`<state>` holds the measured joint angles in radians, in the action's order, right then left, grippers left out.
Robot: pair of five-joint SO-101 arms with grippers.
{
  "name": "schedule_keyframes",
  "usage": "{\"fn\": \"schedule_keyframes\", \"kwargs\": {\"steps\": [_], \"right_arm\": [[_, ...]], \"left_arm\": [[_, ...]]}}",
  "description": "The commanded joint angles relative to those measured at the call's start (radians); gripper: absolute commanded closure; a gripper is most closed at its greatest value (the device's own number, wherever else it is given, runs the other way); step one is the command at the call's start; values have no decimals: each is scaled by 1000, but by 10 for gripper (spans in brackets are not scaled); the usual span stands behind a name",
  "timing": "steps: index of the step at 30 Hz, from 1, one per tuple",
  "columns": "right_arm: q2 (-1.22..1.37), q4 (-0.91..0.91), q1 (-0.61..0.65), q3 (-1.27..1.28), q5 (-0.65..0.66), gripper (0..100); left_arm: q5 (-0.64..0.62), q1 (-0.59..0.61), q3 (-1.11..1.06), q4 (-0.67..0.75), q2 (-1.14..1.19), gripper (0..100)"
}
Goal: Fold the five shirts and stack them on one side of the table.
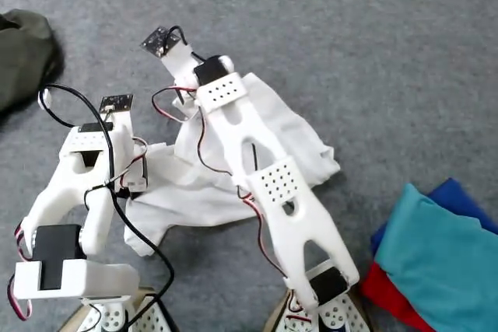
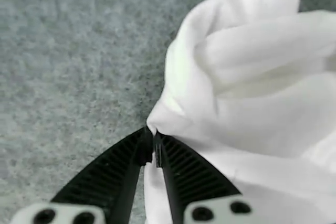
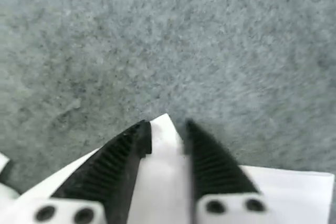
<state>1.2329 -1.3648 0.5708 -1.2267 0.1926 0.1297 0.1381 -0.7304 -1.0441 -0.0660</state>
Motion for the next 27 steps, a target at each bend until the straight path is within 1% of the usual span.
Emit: {"fn": "schedule_keyframes", "kwargs": {"steps": [1, 3, 7, 13, 17, 23, 27], "right_arm": [[-2, -12, -8, -45, 0, 984], [-2, -12, -12, -45, -14, 984], [-10, -26, -35, -59, -95, 984], [-25, -143, -61, -268, -164, 993], [-27, -222, -64, -441, -170, 993], [-108, -284, -67, -437, -169, 993], [-199, -322, -71, -441, -169, 993]], "left_arm": [[-11, 21, -2, 32, -19, 981], [-11, 21, -2, 32, -19, 981], [-11, 21, -2, 32, -19, 981], [-11, 21, 0, 32, -19, 981], [-11, 21, 0, 32, -19, 981], [-26, 29, 8, 29, -21, 981], [-44, 66, 86, -18, -70, 981]]}}
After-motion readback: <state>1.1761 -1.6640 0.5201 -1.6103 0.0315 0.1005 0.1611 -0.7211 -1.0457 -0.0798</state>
